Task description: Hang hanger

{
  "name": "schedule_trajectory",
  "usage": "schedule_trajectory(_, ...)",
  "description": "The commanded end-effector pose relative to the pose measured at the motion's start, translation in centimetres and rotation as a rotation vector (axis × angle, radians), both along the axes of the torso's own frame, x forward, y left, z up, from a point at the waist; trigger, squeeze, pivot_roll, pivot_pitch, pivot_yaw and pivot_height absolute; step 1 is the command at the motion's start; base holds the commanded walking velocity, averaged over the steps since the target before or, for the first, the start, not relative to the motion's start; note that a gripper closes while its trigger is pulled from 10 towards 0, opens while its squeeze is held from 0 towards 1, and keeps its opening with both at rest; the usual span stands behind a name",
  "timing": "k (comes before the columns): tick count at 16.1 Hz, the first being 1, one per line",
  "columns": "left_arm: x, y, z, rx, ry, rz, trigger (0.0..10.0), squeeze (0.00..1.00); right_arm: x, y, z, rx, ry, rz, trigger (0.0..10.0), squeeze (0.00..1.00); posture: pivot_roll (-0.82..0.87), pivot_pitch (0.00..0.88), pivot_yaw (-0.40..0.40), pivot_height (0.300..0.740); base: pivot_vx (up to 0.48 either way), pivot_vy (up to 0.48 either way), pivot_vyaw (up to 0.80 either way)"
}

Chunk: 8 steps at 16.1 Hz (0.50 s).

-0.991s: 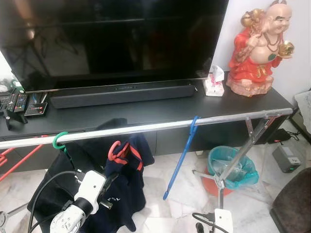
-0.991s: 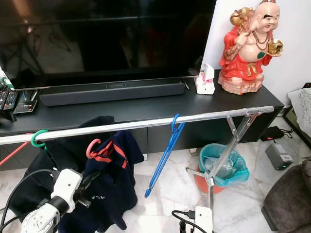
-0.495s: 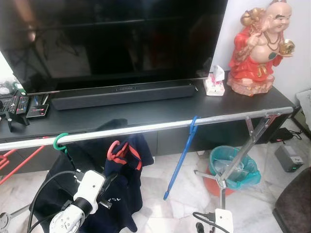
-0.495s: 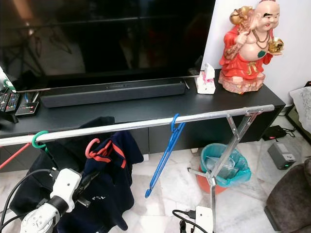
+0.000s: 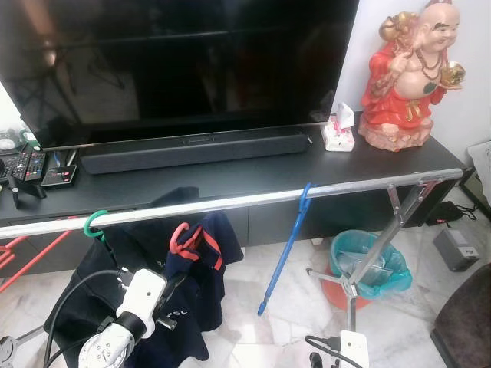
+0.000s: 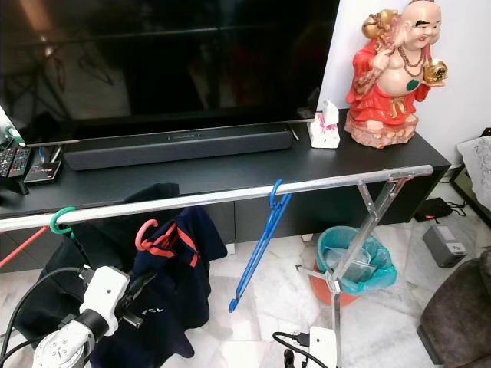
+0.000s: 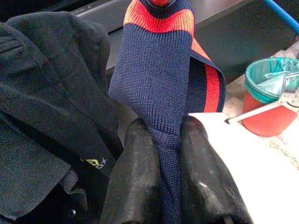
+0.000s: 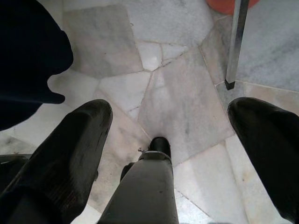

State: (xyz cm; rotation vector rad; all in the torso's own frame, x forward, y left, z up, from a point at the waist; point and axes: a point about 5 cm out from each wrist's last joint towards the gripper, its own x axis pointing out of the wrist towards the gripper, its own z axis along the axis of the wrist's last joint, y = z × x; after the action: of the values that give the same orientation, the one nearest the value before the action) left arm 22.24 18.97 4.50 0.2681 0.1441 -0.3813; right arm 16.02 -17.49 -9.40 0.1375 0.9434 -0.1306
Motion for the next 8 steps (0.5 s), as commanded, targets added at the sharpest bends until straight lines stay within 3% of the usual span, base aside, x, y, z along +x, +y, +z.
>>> schedule_trajectory(1,0.06,-0.07,0.47,-0.004,-0.021,0.003,10.0,0.0,-0.27,0.1,-0.14,0.005,0.014,0.001,10.0,0.0,-0.02,0.011,0.019,0.74,0.0,0.0,0.0)
schedule_trajectory(8,0.12,-0.13,0.37,-0.007,-0.017,0.006,10.0,0.0,-0.42,-0.03,-0.2,0.004,0.021,-0.001,10.0,0.0,-0.02,0.018,0.02,0.74,0.0,0.0,0.0)
